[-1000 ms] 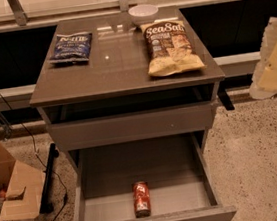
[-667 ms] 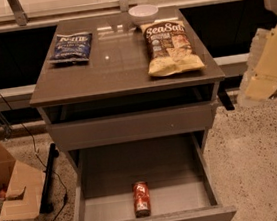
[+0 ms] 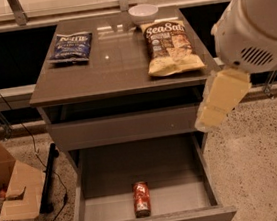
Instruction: Pick coke can from middle drawer and place on counter
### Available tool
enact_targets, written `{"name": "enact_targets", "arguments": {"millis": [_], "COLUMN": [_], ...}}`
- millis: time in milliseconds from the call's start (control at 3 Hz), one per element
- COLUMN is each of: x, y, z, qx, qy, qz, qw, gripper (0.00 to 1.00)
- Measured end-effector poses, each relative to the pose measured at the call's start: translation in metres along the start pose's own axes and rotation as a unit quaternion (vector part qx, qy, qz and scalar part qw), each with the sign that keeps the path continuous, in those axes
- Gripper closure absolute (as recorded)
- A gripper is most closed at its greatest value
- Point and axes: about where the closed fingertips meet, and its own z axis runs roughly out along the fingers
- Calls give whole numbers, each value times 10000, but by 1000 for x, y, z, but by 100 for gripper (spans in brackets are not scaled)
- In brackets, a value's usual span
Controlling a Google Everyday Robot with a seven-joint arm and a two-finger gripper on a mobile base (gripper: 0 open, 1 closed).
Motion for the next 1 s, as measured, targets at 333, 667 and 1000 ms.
{"name": "enact_targets", "arguments": {"millis": [333, 667, 1000], "x": [11, 30, 28], "y": [8, 11, 13], "z": [57, 115, 117], "qx": [-449, -815, -793], "qy": [245, 373, 421], "qz": [511, 1034, 976], "qw": [9974, 9906, 9912], "gripper": [0, 0, 0]}}
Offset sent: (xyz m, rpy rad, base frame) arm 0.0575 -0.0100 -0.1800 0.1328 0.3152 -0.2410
